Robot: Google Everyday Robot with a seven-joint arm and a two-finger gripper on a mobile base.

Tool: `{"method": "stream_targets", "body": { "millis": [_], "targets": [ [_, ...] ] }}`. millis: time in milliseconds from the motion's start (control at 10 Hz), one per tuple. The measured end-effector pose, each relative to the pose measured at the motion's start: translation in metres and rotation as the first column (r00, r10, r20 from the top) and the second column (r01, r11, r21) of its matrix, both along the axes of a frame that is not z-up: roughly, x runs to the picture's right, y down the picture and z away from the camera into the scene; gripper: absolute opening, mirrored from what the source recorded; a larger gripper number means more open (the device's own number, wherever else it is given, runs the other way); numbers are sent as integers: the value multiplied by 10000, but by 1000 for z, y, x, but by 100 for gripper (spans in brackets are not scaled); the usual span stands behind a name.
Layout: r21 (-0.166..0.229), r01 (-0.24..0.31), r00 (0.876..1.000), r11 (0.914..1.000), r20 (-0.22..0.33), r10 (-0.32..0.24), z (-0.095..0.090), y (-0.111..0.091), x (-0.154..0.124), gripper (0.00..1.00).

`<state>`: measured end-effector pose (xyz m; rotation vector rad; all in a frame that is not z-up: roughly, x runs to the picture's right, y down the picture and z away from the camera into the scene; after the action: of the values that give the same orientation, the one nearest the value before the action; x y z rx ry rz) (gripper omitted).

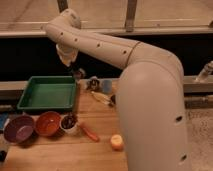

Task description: Wipe tray with brush

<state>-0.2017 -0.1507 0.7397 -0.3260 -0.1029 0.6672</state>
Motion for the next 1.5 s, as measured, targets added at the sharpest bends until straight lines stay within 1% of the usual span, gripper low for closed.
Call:
{"method": "stream_targets", "body": {
  "millis": [200, 300, 400, 500, 600, 700, 900, 1000, 1500],
  "targets": [
    [13, 292, 9973, 9996, 677, -292, 1, -5, -30, 0],
    [-121, 536, 9891, 9985, 1381, -514, 1, -1, -57, 0],
    [-262, 646, 9824, 9976, 1773, -590, 1, 7, -70, 0],
    [-429, 707, 9769, 9966, 2050, -605, 4, 16, -78, 0],
    [-655, 749, 9710, 9950, 2320, -578, 12, 27, -83, 0],
    [-1048, 791, 9608, 9913, 2731, -478, 26, 48, -86, 0],
    [-1499, 854, 9498, 9850, 3110, -350, 37, 76, -91, 0],
    [-1555, 880, 9480, 9839, 3162, -349, 38, 79, -93, 0],
    [-1560, 889, 9481, 9837, 3159, -356, 38, 80, -93, 0]
  ]
}}
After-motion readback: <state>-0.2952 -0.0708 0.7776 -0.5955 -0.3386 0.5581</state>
